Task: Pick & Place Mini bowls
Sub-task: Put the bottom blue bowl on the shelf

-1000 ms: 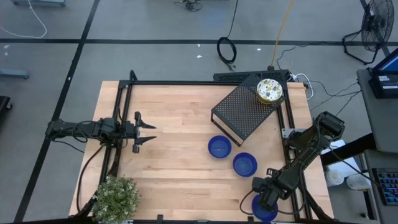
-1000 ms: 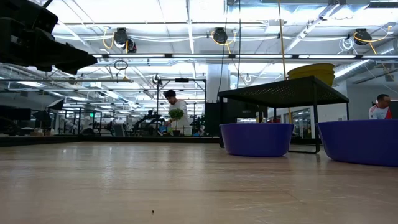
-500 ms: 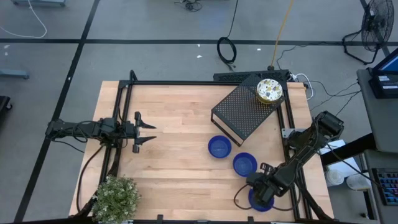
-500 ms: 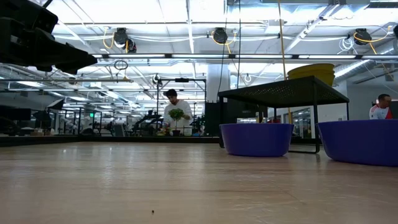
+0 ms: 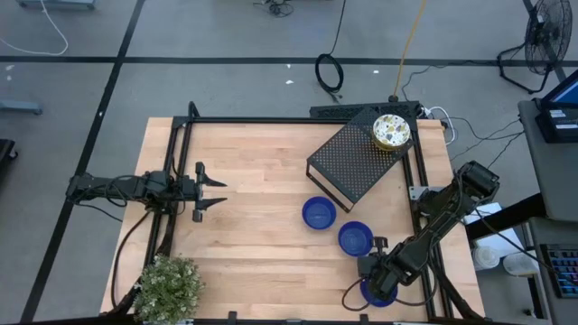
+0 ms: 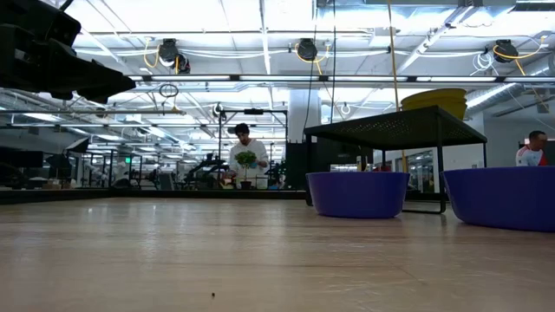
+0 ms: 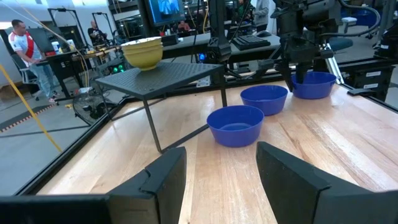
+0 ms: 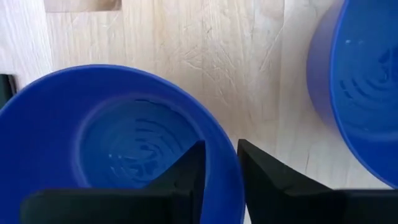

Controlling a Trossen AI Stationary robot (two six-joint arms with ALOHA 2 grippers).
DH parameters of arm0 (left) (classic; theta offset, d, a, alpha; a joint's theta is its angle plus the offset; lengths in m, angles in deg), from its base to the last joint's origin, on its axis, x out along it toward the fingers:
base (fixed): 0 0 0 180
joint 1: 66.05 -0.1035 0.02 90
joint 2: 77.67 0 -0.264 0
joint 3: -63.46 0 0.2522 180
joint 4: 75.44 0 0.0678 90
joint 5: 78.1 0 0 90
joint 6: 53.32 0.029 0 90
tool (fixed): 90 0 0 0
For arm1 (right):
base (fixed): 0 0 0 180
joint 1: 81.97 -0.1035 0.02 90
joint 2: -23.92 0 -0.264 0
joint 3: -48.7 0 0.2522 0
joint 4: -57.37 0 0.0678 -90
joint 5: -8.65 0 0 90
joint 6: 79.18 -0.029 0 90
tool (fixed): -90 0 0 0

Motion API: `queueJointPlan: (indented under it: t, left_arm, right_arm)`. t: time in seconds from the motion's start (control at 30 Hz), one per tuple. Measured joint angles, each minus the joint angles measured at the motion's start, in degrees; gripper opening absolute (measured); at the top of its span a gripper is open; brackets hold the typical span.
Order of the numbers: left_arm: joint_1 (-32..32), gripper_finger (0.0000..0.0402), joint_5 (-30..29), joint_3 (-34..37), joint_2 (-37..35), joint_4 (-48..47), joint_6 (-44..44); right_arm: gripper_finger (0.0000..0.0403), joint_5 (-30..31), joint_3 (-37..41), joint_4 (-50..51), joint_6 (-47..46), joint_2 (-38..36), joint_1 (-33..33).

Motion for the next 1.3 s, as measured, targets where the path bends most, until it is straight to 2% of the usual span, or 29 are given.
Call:
queueJointPlan:
  t: [0.6, 0.97, 1.3]
  left_arm:
    - [0.00, 0.0198, 0.00, -0.01, 0.00, -0.01, 0.00]
    - [0.01, 0.0198, 0.00, 0.01, 0.02, -0.02, -0.02]
    - [-0.01, 0.0198, 0.00, -0.01, 0.02, 0.00, 0.00]
  right_arm:
    - [0.0010, -0.07, -0.02, -0.13, -1.80, -0.06, -0.02]
    - [0.0010, 0.00, -0.02, -0.40, -1.62, -0.07, -0.02]
    - [0.0007, 1.20, -0.02, -4.78, -0.29, -0.02, 0.00]
